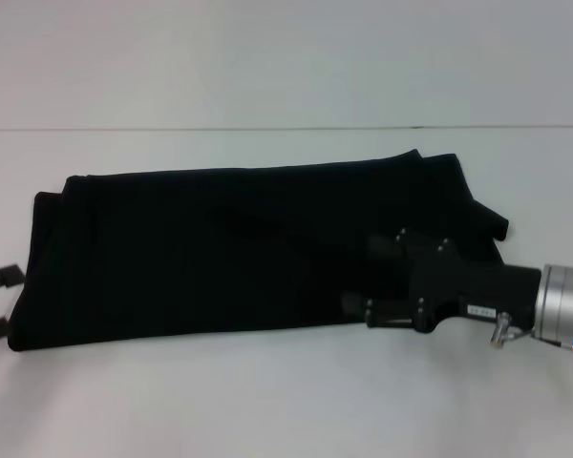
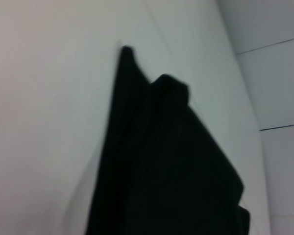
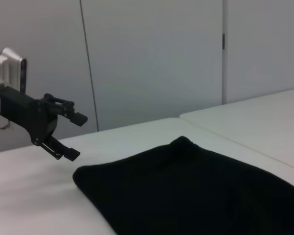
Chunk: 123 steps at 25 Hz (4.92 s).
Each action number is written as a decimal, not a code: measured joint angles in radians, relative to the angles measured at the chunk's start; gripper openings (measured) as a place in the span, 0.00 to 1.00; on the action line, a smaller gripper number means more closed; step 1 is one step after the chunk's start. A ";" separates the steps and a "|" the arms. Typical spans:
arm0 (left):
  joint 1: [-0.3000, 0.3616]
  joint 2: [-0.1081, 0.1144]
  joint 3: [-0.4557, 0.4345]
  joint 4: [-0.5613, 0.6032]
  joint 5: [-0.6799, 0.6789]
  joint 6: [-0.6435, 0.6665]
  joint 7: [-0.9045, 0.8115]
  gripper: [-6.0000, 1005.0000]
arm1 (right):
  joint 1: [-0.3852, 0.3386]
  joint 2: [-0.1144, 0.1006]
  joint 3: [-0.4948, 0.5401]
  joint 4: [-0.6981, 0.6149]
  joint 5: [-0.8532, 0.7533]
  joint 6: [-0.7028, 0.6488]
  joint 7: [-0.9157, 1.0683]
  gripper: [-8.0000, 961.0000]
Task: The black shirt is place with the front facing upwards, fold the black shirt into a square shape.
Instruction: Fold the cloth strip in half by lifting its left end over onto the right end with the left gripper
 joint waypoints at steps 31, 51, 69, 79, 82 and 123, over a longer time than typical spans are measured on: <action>-0.019 -0.007 0.007 -0.113 0.075 -0.165 -0.101 0.93 | -0.002 0.002 0.003 0.080 0.008 0.045 -0.080 0.96; -0.110 0.002 0.078 -0.129 0.075 -0.196 -0.092 0.91 | 0.000 0.001 0.010 0.082 0.008 0.045 -0.078 0.96; -0.111 -0.004 0.109 -0.123 0.073 -0.237 -0.087 0.06 | 0.005 0.003 0.011 0.082 0.011 0.045 -0.072 0.96; -0.109 -0.007 0.105 -0.119 0.065 -0.252 -0.053 0.04 | 0.003 0.003 0.011 0.082 0.011 0.049 -0.071 0.96; -0.111 0.002 0.088 -0.109 0.062 -0.252 -0.045 0.04 | 0.000 0.003 0.011 0.082 0.011 0.052 -0.071 0.96; -0.473 -0.179 0.224 -0.120 -0.196 -0.102 0.100 0.05 | -0.106 -0.005 0.155 0.082 0.010 0.051 -0.058 0.96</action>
